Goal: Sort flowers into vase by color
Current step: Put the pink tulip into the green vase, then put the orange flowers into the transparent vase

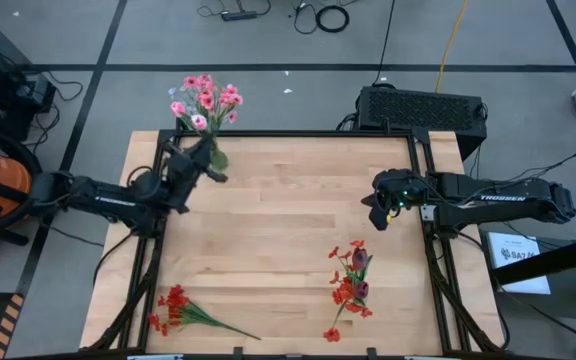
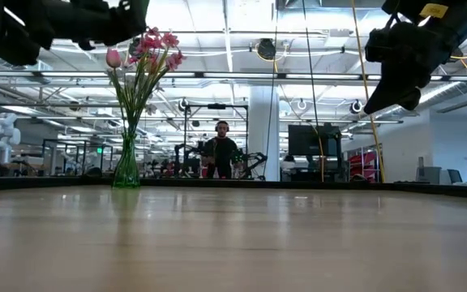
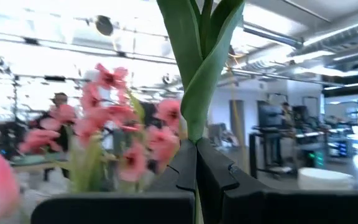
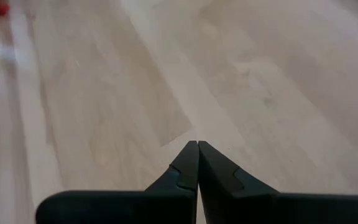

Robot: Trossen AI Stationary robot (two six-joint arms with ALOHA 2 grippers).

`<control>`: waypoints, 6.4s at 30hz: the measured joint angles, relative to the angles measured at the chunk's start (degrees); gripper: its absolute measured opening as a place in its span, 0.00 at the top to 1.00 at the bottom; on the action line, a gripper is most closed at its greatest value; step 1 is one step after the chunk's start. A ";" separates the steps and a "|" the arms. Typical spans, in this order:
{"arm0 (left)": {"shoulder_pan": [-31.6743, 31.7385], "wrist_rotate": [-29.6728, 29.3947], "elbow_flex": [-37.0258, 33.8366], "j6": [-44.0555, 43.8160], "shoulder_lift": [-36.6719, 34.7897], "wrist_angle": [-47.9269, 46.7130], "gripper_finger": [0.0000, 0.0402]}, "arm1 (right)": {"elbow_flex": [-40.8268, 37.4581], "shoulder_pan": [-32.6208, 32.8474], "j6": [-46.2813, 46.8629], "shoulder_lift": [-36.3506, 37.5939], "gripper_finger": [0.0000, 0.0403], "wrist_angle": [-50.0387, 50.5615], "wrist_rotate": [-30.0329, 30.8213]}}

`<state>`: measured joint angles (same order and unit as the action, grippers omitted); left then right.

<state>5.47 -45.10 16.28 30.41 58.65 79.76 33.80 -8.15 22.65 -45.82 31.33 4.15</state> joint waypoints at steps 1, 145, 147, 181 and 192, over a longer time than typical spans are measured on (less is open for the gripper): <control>1.61 1.18 -0.45 0.02 -0.05 0.56 1.00 | 0.00 0.01 0.02 0.00 1.00 -0.04 0.88; -32.32 42.91 29.04 -136.40 8.66 -121.75 0.86 | 0.00 0.01 6.73 0.00 1.00 2.12 5.98; -35.76 45.10 29.04 -140.54 10.50 -117.56 0.87 | 0.00 0.01 6.69 0.00 1.00 2.32 5.98; -48.63 53.37 29.00 -111.49 21.38 -107.45 0.88 | 0.00 0.01 3.24 0.00 1.00 2.38 6.11; -49.14 53.75 37.38 -83.64 28.13 -117.34 0.92 | 0.00 0.01 10.44 0.00 1.00 2.37 6.34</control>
<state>-43.67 8.65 53.65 -53.23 86.78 -37.58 33.80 -8.14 33.09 -45.82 33.70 10.49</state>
